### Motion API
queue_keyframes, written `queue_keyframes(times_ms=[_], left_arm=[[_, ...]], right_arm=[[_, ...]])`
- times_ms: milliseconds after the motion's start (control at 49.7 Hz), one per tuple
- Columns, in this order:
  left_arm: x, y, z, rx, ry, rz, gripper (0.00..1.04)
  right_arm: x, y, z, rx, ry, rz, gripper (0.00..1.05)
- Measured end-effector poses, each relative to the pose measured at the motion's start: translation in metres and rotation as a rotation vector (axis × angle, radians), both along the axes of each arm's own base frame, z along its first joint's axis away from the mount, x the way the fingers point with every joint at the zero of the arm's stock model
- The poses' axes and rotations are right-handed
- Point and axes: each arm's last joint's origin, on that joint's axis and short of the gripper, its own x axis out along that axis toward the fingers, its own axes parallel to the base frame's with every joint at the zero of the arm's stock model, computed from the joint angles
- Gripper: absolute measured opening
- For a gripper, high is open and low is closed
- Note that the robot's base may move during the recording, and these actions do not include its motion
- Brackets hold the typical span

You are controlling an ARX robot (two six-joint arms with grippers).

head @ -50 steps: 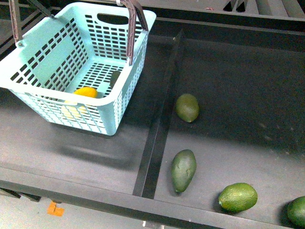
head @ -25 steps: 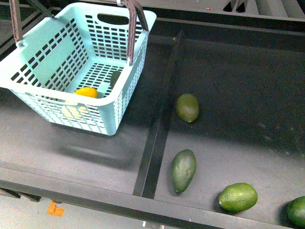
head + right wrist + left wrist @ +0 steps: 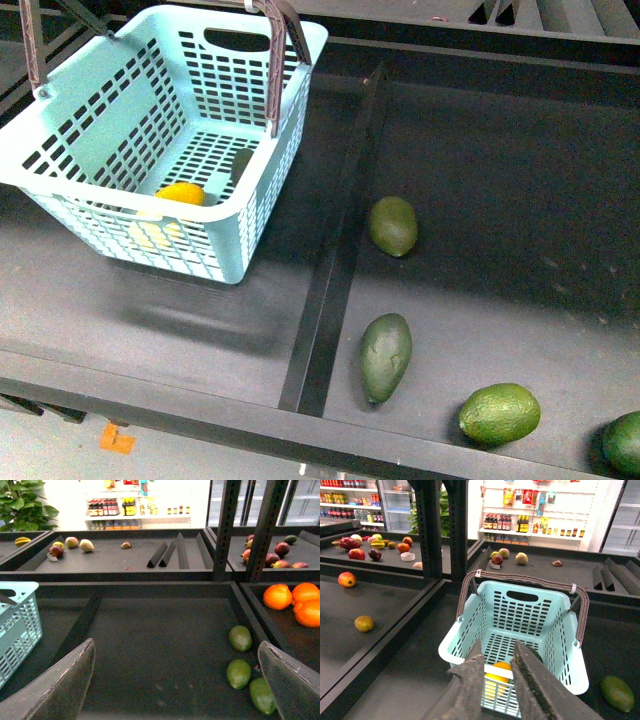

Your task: Pick mango and avocado into basket

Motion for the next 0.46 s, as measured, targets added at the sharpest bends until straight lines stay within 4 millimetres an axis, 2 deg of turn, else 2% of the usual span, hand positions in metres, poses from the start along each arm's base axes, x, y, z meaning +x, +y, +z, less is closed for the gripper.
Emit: queue_keyframes(times_ms=[101,322,463], left_arm=[[0.0000,0.0000,0.0000,0.000,0.000,0.000,0.39],[0.0000,0.0000,0.0000,0.000,0.000,0.000,0.97],[0.0000,0.0000,0.0000,0.002,0.000,0.000,0.97]], right_arm=[[0.0000,0.0000,0.0000,0.000,0.000,0.000,0.96],[0.0000,0.0000,0.0000,0.000,0.000,0.000,0.96],[0.0000,0.0000,0.0000,0.000,0.000,0.000,0.96]])
